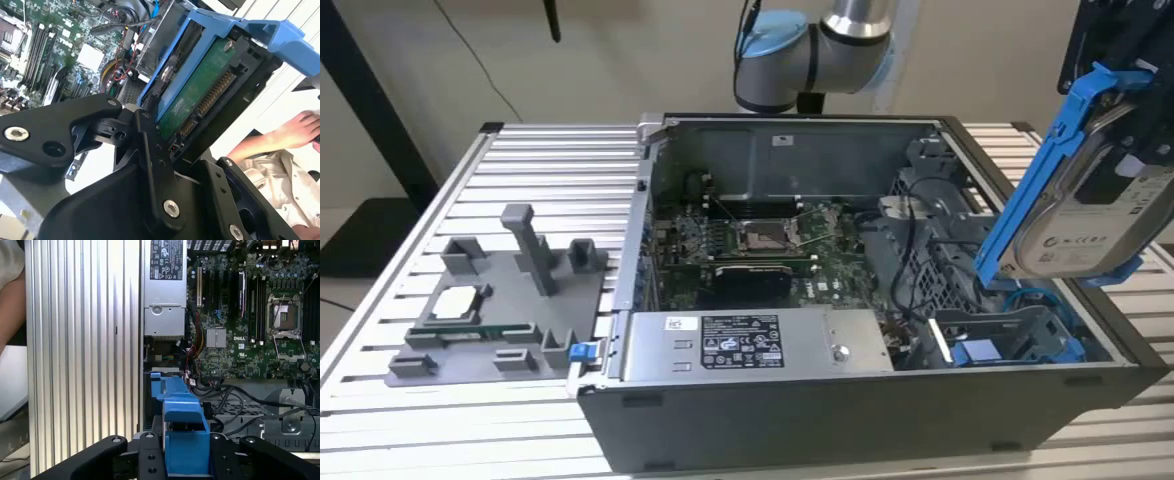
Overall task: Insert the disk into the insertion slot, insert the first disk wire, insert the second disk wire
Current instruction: 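Insert the disk into the insertion slot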
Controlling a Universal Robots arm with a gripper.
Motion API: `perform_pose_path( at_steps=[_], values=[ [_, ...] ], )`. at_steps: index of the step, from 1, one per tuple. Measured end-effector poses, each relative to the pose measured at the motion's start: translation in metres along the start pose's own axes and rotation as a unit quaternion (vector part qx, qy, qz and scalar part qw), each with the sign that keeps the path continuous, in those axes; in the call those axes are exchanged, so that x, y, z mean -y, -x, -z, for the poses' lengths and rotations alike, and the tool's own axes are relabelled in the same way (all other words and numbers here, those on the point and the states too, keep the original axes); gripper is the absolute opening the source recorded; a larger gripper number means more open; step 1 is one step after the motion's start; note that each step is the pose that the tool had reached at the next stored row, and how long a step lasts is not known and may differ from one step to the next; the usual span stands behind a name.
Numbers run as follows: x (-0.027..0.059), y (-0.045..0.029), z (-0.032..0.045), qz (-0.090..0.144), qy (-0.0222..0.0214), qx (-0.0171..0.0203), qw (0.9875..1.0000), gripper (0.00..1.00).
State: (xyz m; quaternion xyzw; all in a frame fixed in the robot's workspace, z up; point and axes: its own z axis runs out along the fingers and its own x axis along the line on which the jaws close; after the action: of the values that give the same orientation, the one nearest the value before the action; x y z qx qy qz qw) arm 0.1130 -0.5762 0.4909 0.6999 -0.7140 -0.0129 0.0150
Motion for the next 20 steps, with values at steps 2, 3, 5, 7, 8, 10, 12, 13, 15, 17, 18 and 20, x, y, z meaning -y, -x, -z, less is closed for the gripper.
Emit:
perform_pose_path(
  at_steps=[2, 3, 5, 7, 8, 10, 12, 13, 15, 17, 18, 20],
  values=[
    [0.0, 0.0, 0.0, 0.0, 0.0, 0.0, 1.0, 0.0],
    [0.0, 0.0, -0.0001, 0.0, 0.0, 0.0001, 1.0, 0.0],
    [0.0, 0.0, -0.0002, 0.0, 0.0, 0.0001, 1.0, 0.0],
    [0.0001, 0.0, -0.0008, 0.0, 0.0, 0.0001, 1.0, 0.0],
    [0.0001, 0.0, -0.0012, 0.0, 0.0, 0.0, 1.0, 0.0],
    [0.0001, 0.0, -0.0026, 0.0, 0.0, 0.0, 1.0, 0.0],
    [0.0002, 0.0, -0.0045, 0.0, 0.0, 0.0, 1.0, 0.0],
    [0.0002, 0.0, -0.0054, 0.0, 0.0, 0.0001, 1.0, 0.0],
    [0.0003, 0.0, -0.0072, 0.0, 0.0, 0.0, 1.0, 0.0],
    [0.0004, 0.0, -0.009, 0.0, 0.0, 0.0, 1.0, 0.0],
    [0.0004, 0.0, -0.0098, 0.0, 0.0, 0.0, 1.0, 0.0],
    [0.0005, 0.0, -0.011, 0.0, 0.0, 0.0, 1.0, 0.0]
  ],
)
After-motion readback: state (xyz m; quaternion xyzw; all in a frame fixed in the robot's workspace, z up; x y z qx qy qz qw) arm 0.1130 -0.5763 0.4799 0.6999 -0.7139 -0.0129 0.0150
